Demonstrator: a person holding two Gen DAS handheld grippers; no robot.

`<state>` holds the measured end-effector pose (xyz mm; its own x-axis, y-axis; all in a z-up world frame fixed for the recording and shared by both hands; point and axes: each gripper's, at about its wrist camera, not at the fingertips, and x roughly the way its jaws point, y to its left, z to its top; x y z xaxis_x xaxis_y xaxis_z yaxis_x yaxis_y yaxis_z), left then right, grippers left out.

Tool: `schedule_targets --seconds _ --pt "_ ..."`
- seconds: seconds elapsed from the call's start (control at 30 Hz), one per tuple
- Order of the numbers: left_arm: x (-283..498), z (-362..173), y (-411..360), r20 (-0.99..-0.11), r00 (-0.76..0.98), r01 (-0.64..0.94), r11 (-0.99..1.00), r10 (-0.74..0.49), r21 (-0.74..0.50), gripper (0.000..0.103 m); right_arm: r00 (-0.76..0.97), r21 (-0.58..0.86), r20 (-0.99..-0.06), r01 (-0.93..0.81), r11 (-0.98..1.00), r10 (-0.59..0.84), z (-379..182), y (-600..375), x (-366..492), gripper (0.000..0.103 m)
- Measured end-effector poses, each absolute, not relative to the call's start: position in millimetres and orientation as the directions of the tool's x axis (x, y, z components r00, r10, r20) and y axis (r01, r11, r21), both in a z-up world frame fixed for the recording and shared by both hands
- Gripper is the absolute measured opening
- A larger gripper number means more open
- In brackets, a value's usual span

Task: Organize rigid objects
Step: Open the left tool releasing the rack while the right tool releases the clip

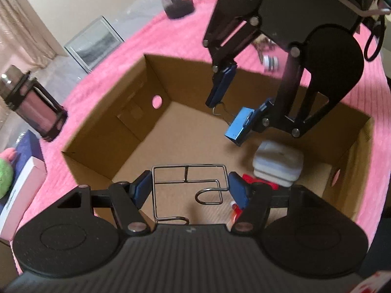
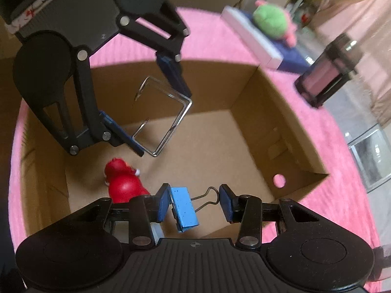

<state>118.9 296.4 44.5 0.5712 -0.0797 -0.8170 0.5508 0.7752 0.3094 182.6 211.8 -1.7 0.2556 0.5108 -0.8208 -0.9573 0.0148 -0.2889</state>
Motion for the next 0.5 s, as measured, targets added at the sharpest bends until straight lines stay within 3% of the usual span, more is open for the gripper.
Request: schedule_targets --seconds 0.5 --pt "155.4 4.5 301.7 -0.903 0.429 0.598 0.758 -0.026 0.262 0.064 0.252 -0.288 -0.894 -0.956 -0.047 0.37 -41.9 242.1 204.1 0.04"
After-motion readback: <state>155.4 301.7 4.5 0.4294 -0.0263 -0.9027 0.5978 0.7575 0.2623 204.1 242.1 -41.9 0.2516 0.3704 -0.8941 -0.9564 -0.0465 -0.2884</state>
